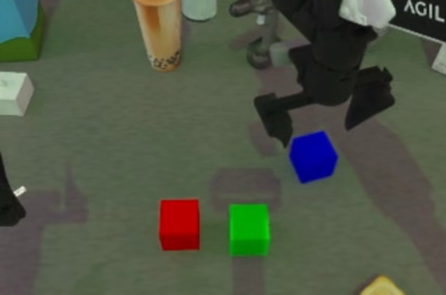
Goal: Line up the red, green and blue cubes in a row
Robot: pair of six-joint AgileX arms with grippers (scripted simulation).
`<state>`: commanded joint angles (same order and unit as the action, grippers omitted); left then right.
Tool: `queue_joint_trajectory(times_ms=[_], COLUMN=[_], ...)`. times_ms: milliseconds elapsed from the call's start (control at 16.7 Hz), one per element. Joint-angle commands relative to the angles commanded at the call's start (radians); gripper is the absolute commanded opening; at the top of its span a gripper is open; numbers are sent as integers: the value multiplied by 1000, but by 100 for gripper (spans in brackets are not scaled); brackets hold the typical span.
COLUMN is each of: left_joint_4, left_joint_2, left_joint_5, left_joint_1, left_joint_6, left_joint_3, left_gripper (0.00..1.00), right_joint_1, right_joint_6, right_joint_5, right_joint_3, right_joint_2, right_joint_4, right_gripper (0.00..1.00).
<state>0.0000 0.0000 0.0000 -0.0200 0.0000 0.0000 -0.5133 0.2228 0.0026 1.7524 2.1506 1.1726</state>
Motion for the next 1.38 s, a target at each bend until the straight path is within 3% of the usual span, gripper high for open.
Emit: queue_joint_trajectory(times_ms=[300, 720, 1020, 1380], left_joint_4=[0, 0, 0, 0], left_joint_2=[0, 0, 0, 0], left_joint_5=[0, 0, 0, 0], left_joint_1=[0, 0, 0, 0], left_joint_6=[0, 0, 0, 0], left_joint_3=[0, 0, 0, 0], left_gripper=[100, 100, 100, 100], right_joint_1=[-3, -1, -2, -2], right_joint_6=[2, 3, 3, 3], right_joint_5=[0, 1, 1, 1], right_joint_3=[-17, -174, -193, -193], right_joint_2=[1, 96, 110, 110], right_joint_4=[-17, -276, -303, -303], right_gripper=[100, 100, 100, 55])
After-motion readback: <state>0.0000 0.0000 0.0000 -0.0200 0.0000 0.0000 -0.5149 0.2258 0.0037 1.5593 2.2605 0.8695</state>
